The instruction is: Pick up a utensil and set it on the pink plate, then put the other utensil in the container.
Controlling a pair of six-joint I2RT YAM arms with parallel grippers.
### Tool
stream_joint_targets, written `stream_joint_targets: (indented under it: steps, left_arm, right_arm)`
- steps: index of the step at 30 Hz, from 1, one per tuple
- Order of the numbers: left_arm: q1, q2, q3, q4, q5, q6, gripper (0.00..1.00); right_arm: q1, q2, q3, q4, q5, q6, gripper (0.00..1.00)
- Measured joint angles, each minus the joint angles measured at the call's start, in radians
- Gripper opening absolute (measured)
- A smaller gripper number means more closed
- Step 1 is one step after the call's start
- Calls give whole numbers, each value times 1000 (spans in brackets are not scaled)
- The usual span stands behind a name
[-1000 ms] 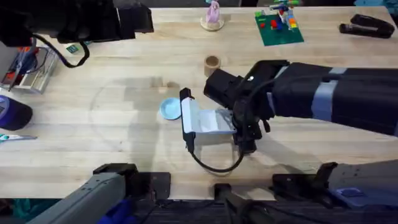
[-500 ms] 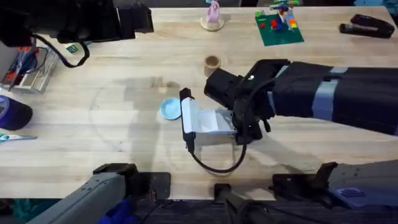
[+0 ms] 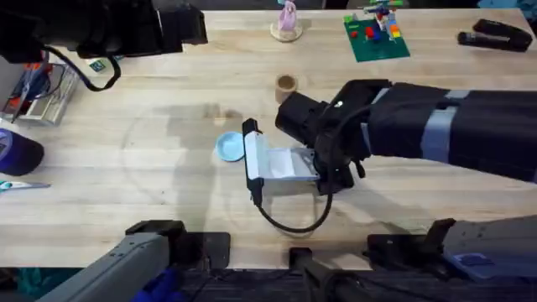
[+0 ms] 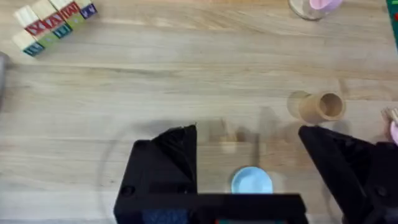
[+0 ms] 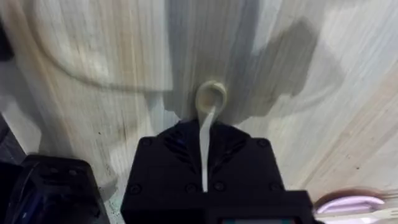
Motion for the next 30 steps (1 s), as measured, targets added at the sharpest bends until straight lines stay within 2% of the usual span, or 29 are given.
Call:
stream_joint_targets:
  steps: [7,11,18,24,30]
  left_arm:
    - [0,0,0,0,0,0,994]
    - [0,0,0,0,0,0,993]
    - [0,0,0,-18,0,0,993]
    - [0,0,0,11,0,0,993]
    - [0,0,0,24,-13,20,993]
  right_arm:
    - [-5,16,32,-44,13,14,34]
    - [-41,18,37,-75,17,18,34]
    - [-171,-24,72,-105,34,17,34]
    - [-295,-114,155,-103,39,17,34]
    - [-401,-140,193,-93,39,16,34]
